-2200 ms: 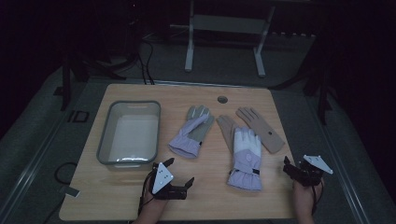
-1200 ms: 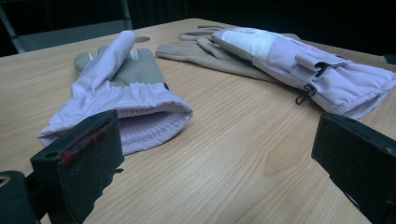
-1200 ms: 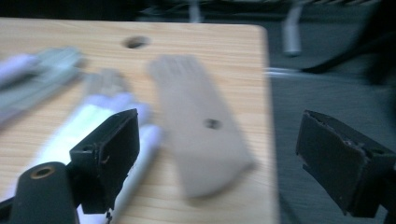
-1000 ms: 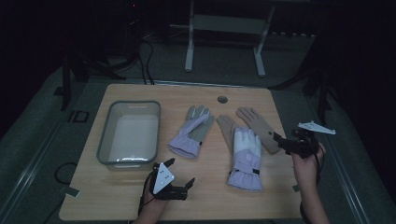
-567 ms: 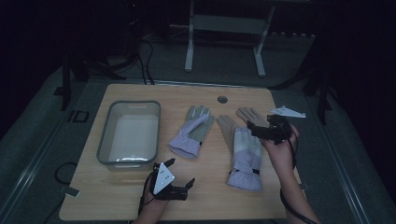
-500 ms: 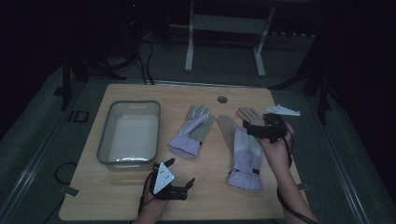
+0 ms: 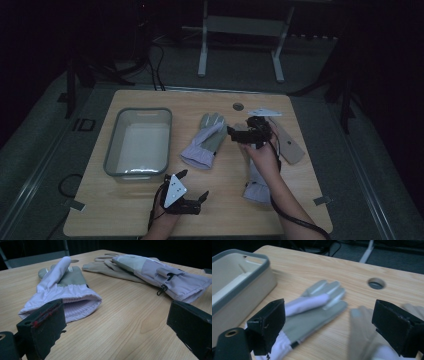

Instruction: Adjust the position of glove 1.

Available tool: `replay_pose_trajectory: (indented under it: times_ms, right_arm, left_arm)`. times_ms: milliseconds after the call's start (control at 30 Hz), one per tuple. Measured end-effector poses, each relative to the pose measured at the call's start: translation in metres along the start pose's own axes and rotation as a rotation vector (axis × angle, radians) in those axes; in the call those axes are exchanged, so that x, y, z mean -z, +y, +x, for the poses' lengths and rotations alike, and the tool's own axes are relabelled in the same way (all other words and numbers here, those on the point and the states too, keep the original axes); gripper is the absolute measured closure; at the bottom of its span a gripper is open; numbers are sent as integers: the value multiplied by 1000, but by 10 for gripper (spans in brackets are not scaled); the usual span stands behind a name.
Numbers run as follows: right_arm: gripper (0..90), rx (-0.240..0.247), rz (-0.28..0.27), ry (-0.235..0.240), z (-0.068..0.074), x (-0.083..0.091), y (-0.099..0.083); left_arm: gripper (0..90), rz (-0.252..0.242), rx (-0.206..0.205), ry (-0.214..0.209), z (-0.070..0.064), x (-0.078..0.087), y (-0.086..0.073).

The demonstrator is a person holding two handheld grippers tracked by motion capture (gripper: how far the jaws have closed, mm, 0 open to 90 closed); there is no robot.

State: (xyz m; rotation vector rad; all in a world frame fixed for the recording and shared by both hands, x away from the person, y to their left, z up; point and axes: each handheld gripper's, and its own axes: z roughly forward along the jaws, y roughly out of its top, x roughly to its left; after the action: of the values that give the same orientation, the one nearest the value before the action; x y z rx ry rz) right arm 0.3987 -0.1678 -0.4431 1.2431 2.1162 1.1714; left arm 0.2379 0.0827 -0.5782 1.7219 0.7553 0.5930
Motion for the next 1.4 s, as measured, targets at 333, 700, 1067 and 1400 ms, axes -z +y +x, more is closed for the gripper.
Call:
replay_pose_trajectory:
  times_ms: [333, 700, 1067, 1400]
  right_arm:
    - [129, 4, 39, 28, 31, -42, 7]
    - [167, -24, 120, 49, 54, -100, -8]
    - [243, -11, 265, -10, 64, -142, -40]
    - [789, 76, 293, 56, 57, -134, -31]
  left_arm:
    - [21, 3, -4, -7, 0, 0, 0]
    - [21, -3, -9, -14, -1, 0, 0]
    - [21, -4, -10, -17, -1, 0, 0]
    - [21, -4, -5, -17, -1, 0, 0]
